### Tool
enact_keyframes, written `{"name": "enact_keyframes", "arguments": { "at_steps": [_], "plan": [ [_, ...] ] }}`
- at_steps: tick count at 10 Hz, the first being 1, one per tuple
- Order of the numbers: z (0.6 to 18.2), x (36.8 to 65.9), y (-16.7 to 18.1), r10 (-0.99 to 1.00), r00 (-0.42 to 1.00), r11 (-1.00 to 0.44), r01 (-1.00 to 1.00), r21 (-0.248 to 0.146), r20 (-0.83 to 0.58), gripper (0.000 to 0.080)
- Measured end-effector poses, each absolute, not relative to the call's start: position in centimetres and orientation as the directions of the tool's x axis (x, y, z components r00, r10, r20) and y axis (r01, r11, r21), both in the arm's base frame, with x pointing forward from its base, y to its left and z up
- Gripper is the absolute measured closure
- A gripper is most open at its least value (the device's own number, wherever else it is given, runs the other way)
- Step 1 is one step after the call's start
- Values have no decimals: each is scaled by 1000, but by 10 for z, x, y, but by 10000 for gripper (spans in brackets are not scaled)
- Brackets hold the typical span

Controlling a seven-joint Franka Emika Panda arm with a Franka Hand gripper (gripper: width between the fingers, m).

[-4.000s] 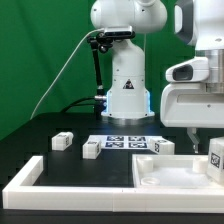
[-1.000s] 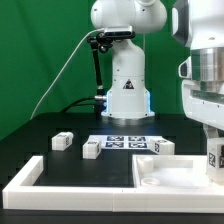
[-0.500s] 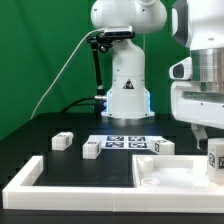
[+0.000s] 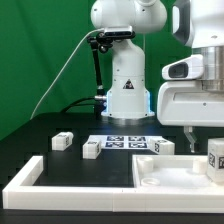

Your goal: Assemble one leg

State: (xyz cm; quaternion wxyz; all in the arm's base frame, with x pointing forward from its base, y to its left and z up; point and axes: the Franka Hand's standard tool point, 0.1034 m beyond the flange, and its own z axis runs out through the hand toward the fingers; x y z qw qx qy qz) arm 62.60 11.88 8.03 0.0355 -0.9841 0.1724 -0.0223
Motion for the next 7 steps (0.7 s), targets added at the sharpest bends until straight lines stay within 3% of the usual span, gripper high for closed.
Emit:
{"name": "enact_keyframes", "arguments": {
  "at_steps": [4,6,7],
  "plan": [
    [81,626,119,47,997,-998,49,-44,59,150],
    [80,624,125,55,997,-997,57,-46,60,150],
    [80,625,123,53,997,-997,56,-45,59,265]
  ]
}}
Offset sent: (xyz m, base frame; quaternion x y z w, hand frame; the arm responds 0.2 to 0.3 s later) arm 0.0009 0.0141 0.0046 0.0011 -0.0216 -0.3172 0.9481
